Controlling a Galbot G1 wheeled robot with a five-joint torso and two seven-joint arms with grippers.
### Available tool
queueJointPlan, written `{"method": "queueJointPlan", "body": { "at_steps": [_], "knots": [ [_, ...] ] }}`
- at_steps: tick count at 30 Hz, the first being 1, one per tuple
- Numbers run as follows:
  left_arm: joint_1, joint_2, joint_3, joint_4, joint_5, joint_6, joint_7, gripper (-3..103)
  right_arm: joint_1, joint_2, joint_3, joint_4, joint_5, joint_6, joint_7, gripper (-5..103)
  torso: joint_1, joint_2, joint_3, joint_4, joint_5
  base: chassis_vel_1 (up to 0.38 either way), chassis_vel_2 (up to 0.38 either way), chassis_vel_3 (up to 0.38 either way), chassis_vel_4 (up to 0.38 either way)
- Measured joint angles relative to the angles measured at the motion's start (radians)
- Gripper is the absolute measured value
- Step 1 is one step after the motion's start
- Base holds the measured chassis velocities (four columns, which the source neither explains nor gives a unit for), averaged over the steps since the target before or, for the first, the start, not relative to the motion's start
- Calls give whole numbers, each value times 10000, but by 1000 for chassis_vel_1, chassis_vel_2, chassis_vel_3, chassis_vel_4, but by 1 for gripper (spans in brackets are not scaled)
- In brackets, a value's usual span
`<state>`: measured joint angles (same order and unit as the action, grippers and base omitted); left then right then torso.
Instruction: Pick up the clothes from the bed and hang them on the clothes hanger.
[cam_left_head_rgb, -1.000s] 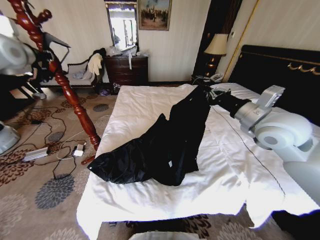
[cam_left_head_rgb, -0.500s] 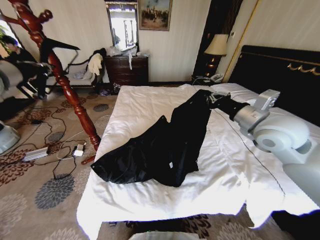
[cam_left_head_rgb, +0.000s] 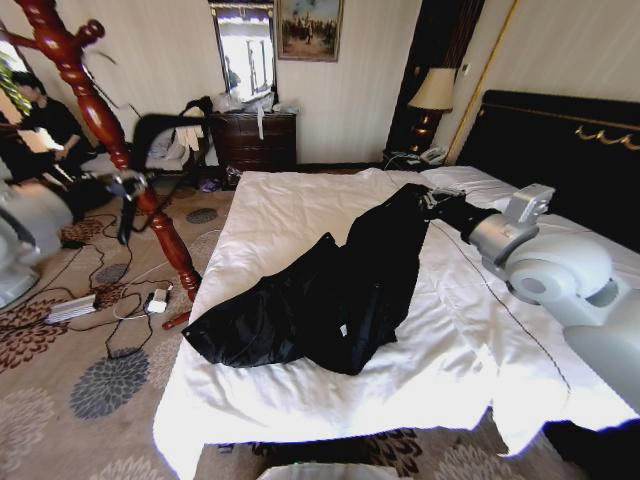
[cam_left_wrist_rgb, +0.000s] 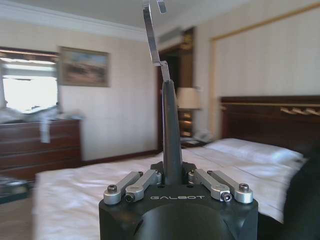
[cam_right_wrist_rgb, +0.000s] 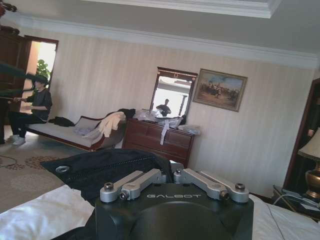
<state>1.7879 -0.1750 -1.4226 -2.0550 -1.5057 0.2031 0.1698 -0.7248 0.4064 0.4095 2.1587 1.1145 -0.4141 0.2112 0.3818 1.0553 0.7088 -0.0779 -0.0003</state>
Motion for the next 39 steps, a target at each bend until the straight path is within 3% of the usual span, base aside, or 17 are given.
{"method": "queueJointPlan", "body": {
  "at_steps": [1, 3, 4, 9, 16, 20, 27, 33, 39],
  "knots": [
    [0, 0, 0, 0, 0, 0, 0, 16, 0, 0, 0, 0, 0, 0, 0, 0, 0, 0, 0, 0, 0, 0, 0, 0, 0],
    [659, -304, 0, -455, 451, -291, 1052, 16, -99, 10, 36, -18, 5, -36, 236, 0, 0, -1, 0, 1, 5, 0, 0, 0, 0],
    [659, -304, 0, -455, 451, -291, 1052, 16, -99, 10, 36, -18, 5, -36, 236, 0, 0, -1, 0, 1, 5, 0, 0, 0, 0],
    [1549, -616, -160, -1349, 785, -415, 2323, 16, -125, 144, -27, -73, -147, -92, 613, 0, 0, -1, 0, 1, 6, 0, 0, 0, 0],
    [2053, -821, -293, -1716, 820, -449, 3028, 16, -46, 128, -49, -216, -285, -25, 880, 0, 0, -1, 0, 0, 3, 0, 0, 0, 0],
    [2543, -1168, -271, -2139, 1256, -491, 3594, 16, -79, 59, 71, -231, -295, -20, 905, 0, 0, -1, 0, 0, 4, 0, 0, 0, 0],
    [2770, -1197, -50, -2433, 1742, -569, 3805, 16, -82, 52, 91, 95, -314, -17, 954, 0, -1, -1, -1, 2, 3, 0, 0, 0, 0],
    [2549, -289, 271, -2230, 2074, -711, 3550, 16, -17, 178, 91, 567, -82, -25, 1102, 0, 0, -1, 1, 1, 3, 0, 0, 0, 0],
    [2107, 810, 725, -1958, 2150, -871, 2910, 16, -118, 213, 223, 1067, 205, -52, 1305, 0, 2, -1, 1, -2, 3, 0, 0, 0, 0]
  ]
}}
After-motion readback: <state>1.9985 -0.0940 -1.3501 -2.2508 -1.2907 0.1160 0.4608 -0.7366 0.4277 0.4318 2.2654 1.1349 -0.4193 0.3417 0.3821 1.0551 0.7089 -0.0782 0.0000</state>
